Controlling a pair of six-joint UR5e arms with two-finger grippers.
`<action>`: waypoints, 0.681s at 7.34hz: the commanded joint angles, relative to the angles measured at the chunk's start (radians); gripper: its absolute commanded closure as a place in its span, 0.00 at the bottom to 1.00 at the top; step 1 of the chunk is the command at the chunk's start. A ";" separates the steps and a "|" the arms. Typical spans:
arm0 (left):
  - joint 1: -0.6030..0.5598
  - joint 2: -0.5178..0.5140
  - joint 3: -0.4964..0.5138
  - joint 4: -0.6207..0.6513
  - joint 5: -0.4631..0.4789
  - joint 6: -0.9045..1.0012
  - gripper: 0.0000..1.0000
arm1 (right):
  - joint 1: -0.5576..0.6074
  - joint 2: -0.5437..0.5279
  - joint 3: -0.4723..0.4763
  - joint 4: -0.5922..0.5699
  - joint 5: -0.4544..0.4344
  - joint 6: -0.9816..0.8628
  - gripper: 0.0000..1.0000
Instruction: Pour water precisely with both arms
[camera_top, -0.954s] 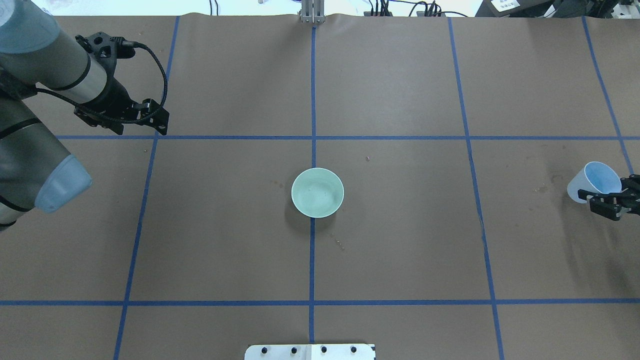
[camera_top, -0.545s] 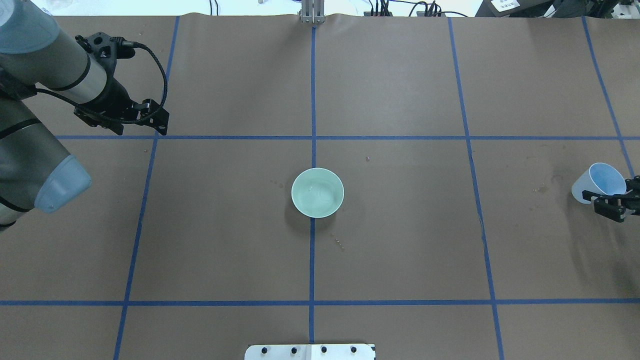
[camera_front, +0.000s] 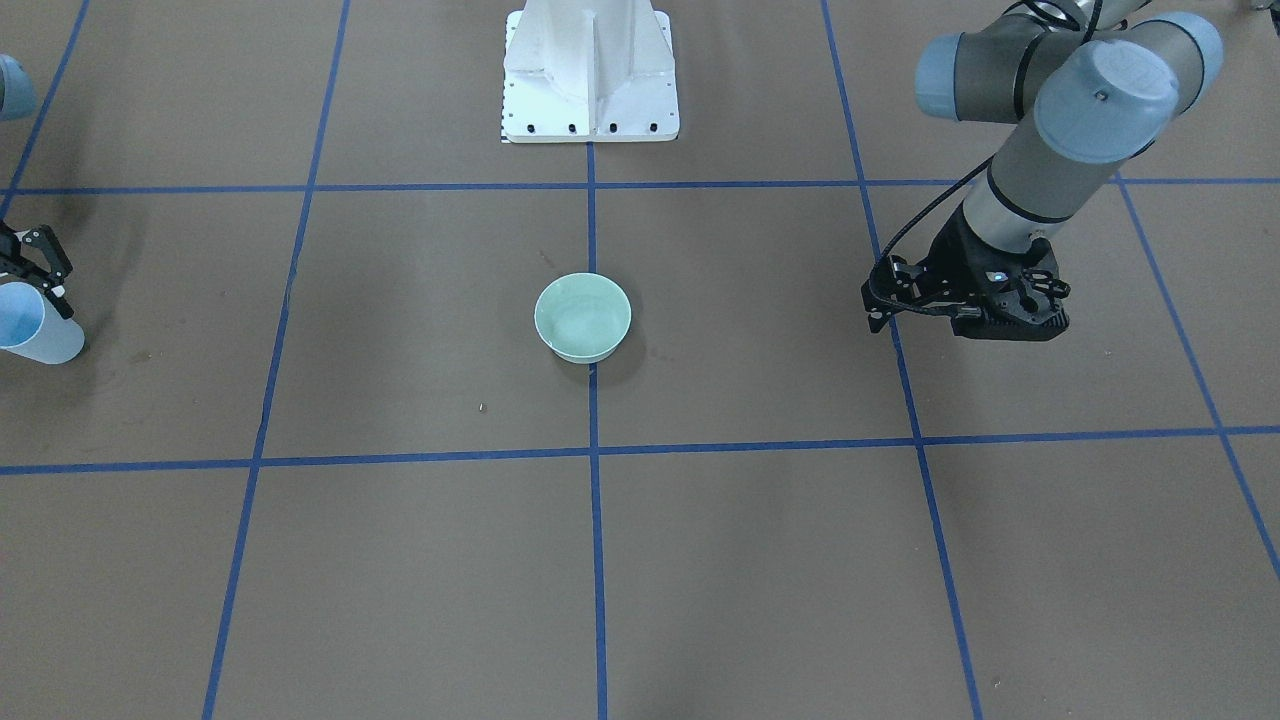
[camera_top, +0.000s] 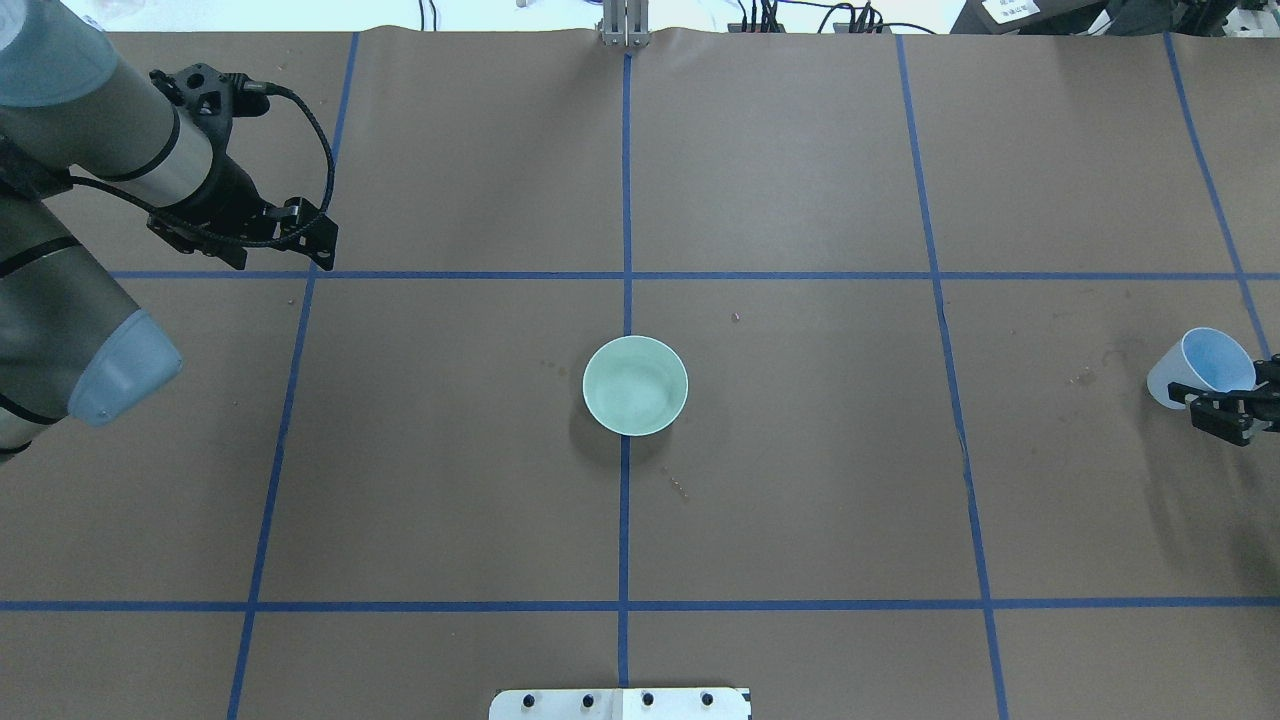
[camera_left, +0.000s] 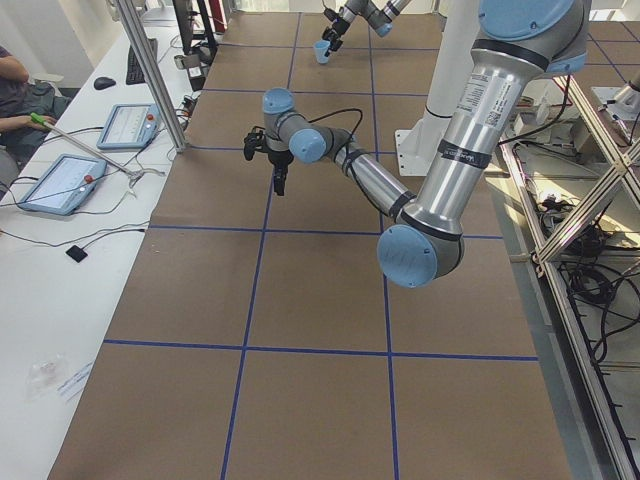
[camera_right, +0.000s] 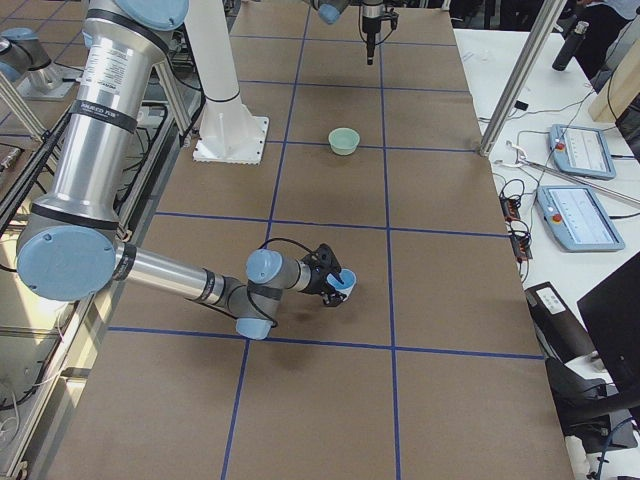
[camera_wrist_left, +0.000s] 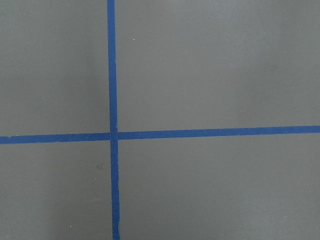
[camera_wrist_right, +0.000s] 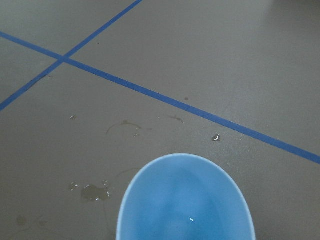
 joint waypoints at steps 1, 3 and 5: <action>0.000 0.000 0.000 0.000 0.000 0.003 0.00 | 0.000 0.000 -0.005 0.001 0.001 0.000 0.37; 0.000 0.000 0.000 0.000 0.000 0.003 0.00 | -0.002 0.002 -0.008 0.000 0.001 0.003 0.34; 0.000 0.000 -0.002 0.000 0.000 0.003 0.00 | -0.002 0.002 -0.017 0.000 0.005 0.007 0.13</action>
